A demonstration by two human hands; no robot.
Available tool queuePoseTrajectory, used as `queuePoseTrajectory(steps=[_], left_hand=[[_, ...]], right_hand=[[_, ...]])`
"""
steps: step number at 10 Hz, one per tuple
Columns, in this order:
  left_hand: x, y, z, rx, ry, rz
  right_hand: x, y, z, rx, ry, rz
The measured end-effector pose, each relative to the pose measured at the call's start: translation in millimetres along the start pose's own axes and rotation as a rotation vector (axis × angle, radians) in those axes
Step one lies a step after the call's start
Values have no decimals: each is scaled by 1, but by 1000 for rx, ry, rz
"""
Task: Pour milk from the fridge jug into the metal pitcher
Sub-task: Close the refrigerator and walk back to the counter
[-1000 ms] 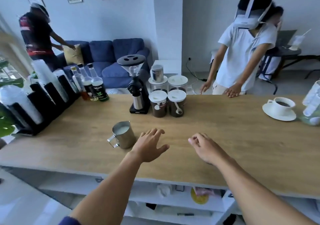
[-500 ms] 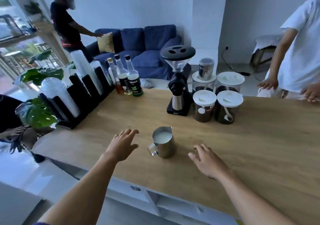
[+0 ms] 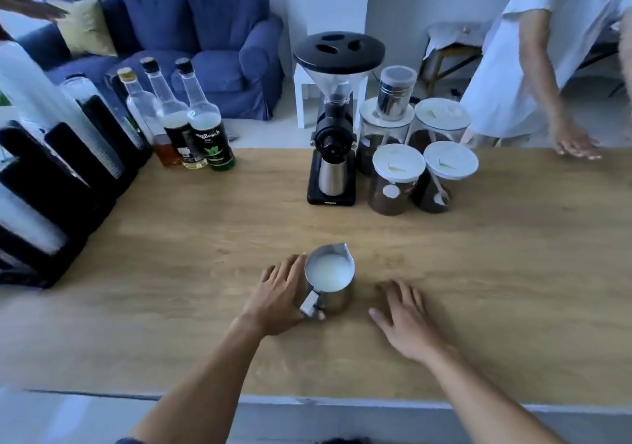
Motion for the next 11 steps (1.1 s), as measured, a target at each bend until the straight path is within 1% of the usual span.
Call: queuePoseTrajectory(steps=[1, 3, 4, 6, 7, 9, 10, 11], left_hand=[[-15, 1, 17, 41, 39, 77], [-16, -3, 45, 113, -50, -91], [-21, -13, 51, 79, 14, -101], [-24, -18, 55, 52, 117, -108], [-21, -16, 52, 48, 137, -116], [-23, -19, 45, -13, 93, -127], [-21, -19, 44, -27, 87, -142], [-19, -17, 45, -13, 89, -163]], right_hand=[[-1, -3, 7, 7, -47, 19], [-2, 1, 21, 26, -120, 84], [1, 5, 30, -6, -139, 156], [4, -1, 26, -138, -200, 145], [6, 1, 22, -171, -198, 143], [1, 2, 26, -162, -267, 156], [5, 3, 33, -105, -270, 141], [-5, 7, 19, -27, -70, 112]])
Point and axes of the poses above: each hand's wrist, its own y-axis towards the middle knuckle, its own z-axis out of the palm, x = y × z, the point moved 10 cm from there along y, towards the middle knuckle
